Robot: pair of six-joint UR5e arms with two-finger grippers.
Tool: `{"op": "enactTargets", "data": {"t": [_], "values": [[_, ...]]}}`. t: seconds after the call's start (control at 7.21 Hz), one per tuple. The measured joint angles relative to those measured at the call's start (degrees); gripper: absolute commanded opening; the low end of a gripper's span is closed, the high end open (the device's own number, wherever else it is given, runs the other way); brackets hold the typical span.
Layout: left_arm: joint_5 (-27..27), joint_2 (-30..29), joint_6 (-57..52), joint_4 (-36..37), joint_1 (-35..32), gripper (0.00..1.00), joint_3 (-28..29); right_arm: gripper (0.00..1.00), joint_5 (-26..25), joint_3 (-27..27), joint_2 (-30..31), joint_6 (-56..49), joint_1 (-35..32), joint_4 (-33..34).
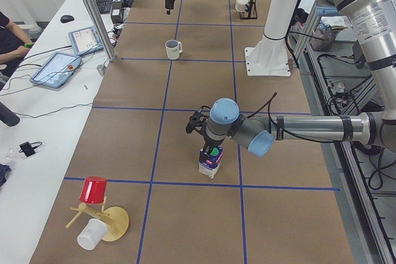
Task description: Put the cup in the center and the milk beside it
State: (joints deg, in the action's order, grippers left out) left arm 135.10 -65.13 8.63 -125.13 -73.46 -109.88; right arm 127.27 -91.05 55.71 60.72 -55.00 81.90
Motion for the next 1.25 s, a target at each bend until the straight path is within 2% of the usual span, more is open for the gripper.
{"op": "enactTargets", "data": {"t": [0.42, 0.55, 0.69, 0.83, 1.25], "values": [[-1.05, 0.00, 0.01, 0.14, 0.94, 0.98, 1.11, 1.00, 0.00, 0.13, 0.46, -0.38, 0.18, -0.16], [-1.12, 0.00, 0.08, 0.17, 1.22, 0.46, 1.32, 1.00, -0.05, 0.15, 0.53, -0.41, 0.29, -0.18], [-1.17, -0.01, 0.22, 0.21, 1.45, 0.13, 1.41, 1.00, -0.07, 0.16, 0.58, -0.42, 0.37, -0.22], [-1.21, -0.10, 0.34, 0.23, 1.58, 0.00, 1.46, 1.00, -0.10, 0.16, 0.61, -0.42, 0.43, -0.24], [-0.91, -0.76, 0.55, 0.33, 1.30, 0.00, 1.29, 1.00, -0.16, 0.09, 0.63, -0.42, 0.51, -0.25]]}}
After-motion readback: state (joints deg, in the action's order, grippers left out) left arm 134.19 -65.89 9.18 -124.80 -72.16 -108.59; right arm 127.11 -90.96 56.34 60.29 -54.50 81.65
